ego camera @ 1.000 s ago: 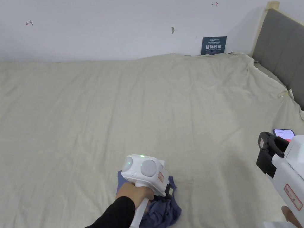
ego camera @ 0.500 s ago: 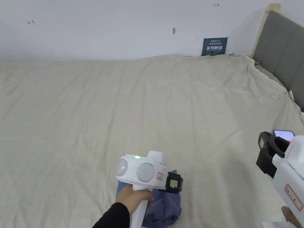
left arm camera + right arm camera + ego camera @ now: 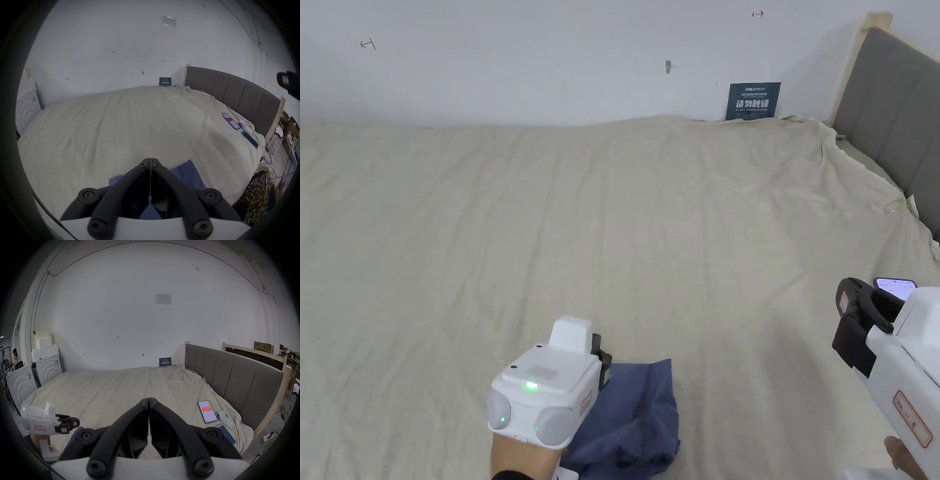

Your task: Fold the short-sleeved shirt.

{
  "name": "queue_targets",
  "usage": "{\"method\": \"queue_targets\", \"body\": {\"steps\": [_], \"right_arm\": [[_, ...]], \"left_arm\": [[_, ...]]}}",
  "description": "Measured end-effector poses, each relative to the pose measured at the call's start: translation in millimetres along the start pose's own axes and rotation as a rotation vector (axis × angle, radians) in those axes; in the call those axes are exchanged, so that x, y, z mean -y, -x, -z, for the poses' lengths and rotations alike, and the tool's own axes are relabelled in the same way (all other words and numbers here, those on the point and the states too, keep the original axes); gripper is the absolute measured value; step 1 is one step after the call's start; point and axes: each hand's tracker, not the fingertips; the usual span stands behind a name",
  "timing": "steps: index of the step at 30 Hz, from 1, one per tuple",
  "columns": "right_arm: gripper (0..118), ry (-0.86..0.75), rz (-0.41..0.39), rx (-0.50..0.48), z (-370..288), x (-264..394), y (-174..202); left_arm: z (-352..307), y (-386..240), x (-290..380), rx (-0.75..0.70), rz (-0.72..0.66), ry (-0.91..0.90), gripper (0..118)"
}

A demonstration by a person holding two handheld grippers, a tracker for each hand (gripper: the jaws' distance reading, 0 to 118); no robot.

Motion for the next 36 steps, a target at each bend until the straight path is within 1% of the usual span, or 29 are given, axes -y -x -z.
{"method": "queue_targets", "body": {"steps": [4, 9, 11, 15, 19, 23, 25, 27, 30, 36], "right_arm": [[0, 0.009, 0.002, 0.005, 0, 4, -5], [0, 0.029, 0.000, 0.020, 1, 9, -13], [0, 0.034, -0.001, 0.026, 1, 9, -15], [0, 0.043, -0.008, 0.033, 1, 11, -20], [0, 0.048, -0.007, 0.039, 2, 10, -21], [0, 0.046, -0.003, 0.042, 3, 9, -22], [0, 0.044, -0.004, 0.043, 3, 9, -21], [0, 0.042, -0.005, 0.041, 2, 7, -20], [0, 0.032, -0.010, 0.036, -1, 4, -16], [0, -0.008, -0.017, 0.013, -4, -9, -3]], "left_arm": [[18, -18, 29, -0.002, 0.028, 0.031, 0], [46, -44, 60, 0.028, 0.050, 0.139, 0], [47, -59, 68, 0.037, 0.073, 0.143, 0], [52, -79, 72, 0.061, 0.102, 0.145, 0], [54, -88, 68, 0.094, 0.076, 0.147, 0], [55, -101, 72, 0.128, 0.103, 0.153, 0], [54, -102, 73, 0.130, 0.115, 0.153, 0], [52, -96, 71, 0.134, 0.092, 0.149, 0], [35, -85, 55, 0.128, 0.048, 0.076, 0], [-12, -50, -1, 0.093, -0.007, -0.105, 0]]}}
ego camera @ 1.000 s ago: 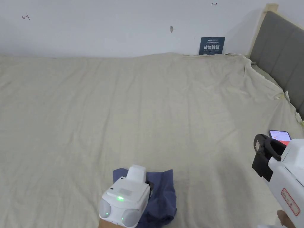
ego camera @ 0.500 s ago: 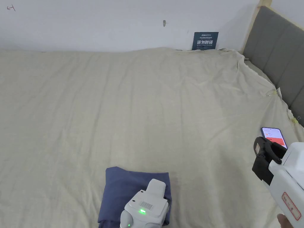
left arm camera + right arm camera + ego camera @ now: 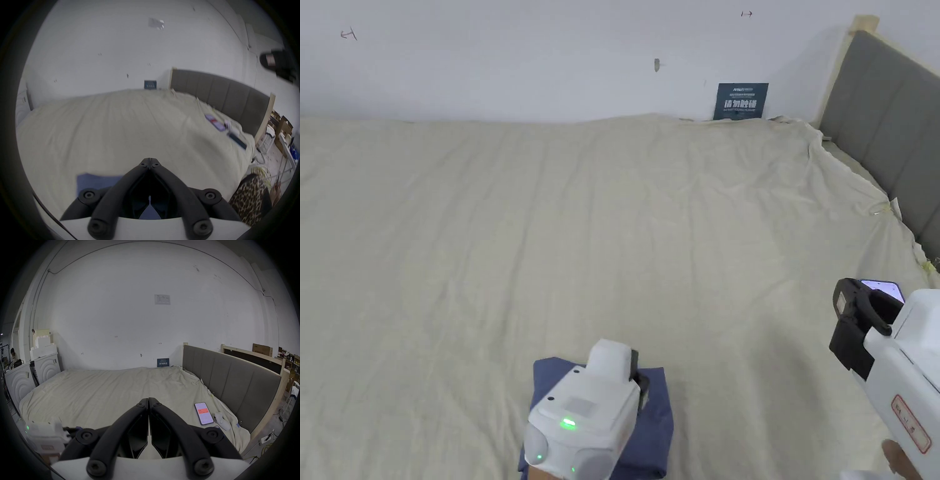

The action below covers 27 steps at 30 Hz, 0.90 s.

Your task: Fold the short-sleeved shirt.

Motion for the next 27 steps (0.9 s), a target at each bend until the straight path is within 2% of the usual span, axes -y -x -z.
{"method": "queue_targets", "body": {"steps": [14, 22, 27], "right_arm": [[0, -0.129, -0.016, -0.049, -1, -38, 53], [0, -0.167, -0.030, -0.048, 7, -39, 76], [0, -0.173, -0.036, -0.053, 9, -32, 84]], "left_arm": [[-105, 89, -106, -0.272, 0.061, -0.322, 0], [-148, 124, -113, -0.381, 0.038, -0.423, 0], [-162, 138, -103, -0.442, 0.034, -0.424, 0]]}}
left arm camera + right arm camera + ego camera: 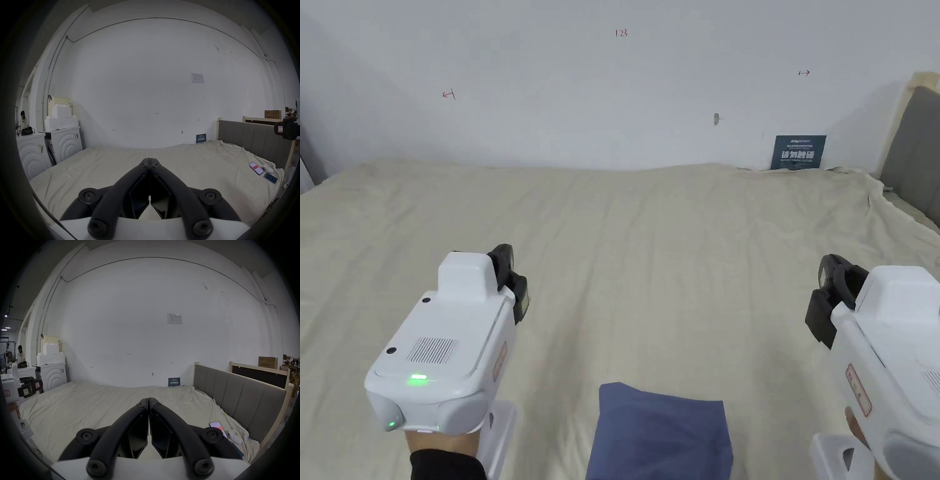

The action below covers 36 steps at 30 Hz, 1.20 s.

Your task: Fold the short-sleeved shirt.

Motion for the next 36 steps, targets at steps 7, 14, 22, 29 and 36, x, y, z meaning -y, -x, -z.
{"method": "queue_targets", "body": {"steps": [7, 14, 22, 29, 36], "right_arm": [[0, -0.005, 0.002, -0.016, 1, 3, 4], [0, 0.042, 0.041, -0.059, 14, 29, 21], [0, 0.216, 0.025, -0.127, 51, 113, 56], [0, 0.411, 0.015, -0.178, 72, 194, 89], [0, 0.562, 0.009, -0.210, 83, 254, 105]], "left_arm": [[-3, 7, 3, -0.016, -0.014, 0.003, 0], [-3, 9, 15, -0.004, -0.030, 0.032, 0], [0, 15, 31, 0.012, -0.028, 0.080, 0], [8, 22, 49, 0.030, -0.035, 0.136, 0], [18, 25, 73, 0.056, -0.052, 0.209, 0]]}}
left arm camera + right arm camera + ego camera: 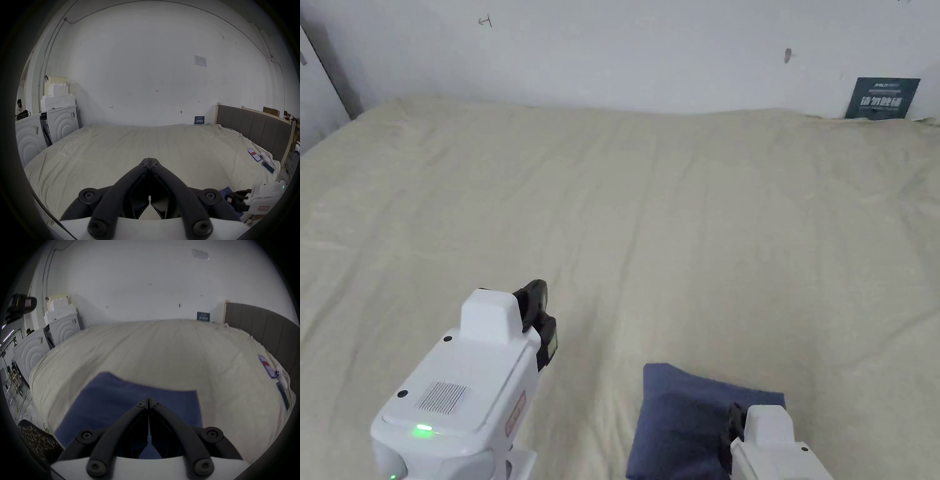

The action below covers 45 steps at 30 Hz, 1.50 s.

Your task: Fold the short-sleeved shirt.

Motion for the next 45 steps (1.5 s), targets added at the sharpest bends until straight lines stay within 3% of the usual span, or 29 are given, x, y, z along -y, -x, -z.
{"method": "queue_targets", "body": {"steps": [2, 7, 9, 11, 12, 13, 14, 15, 16, 26, 30, 32, 36, 41, 45], "right_arm": [[0, 0.059, -0.010, -0.012, 11, 14, 2], [0, 0.001, -0.015, -0.009, 11, 29, 2], [0, -0.015, -0.033, -0.012, 11, 31, 2], [0, -0.025, -0.032, -0.013, 11, 33, 2], [0, -0.029, -0.029, -0.014, 10, 33, 2], [0, -0.032, -0.025, -0.013, 10, 34, 2], [0, -0.034, -0.019, -0.013, 10, 34, 2], [0, -0.036, -0.012, -0.014, 10, 35, 1], [0, -0.036, -0.009, -0.016, 10, 35, 1], [0, -0.019, 0.022, -0.028, 8, 32, -3], [0, -0.018, 0.021, -0.033, 8, 32, -4], [0, -0.017, 0.023, -0.036, 9, 32, -5], [0, 0.000, 0.030, -0.052, 7, 27, -6], [0, 0.039, 0.042, -0.074, 2, 12, -12], [0, -0.049, 0.041, -0.082, -20, -12, -19]], "left_arm": [[4, 0, 7, 0.021, -0.014, 0.023, 0], [16, -6, 25, 0.128, -0.085, 0.149, 0], [23, -12, 35, 0.183, -0.133, 0.205, 7], [35, -19, 45, 0.227, -0.188, 0.318, 27], [41, -21, 50, 0.252, -0.222, 0.377, 43], [49, -24, 56, 0.280, -0.259, 0.452, 69], [57, -28, 64, 0.300, -0.298, 0.520, 84], [65, -31, 72, 0.325, -0.323, 0.586, 96], [70, -34, 79, 0.348, -0.338, 0.617, 100], [130, -53, 127, 0.458, -0.324, 0.852, 98], [139, -48, 133, 0.552, -0.433, 0.891, 74], [140, -47, 134, 0.564, -0.416, 0.920, 49], [137, -58, 143, 0.540, -0.248, 0.889, 37], [135, -57, 139, 0.540, -0.303, 0.893, 27], [126, -55, 130, 0.556, -0.366, 0.857, 20]]}}
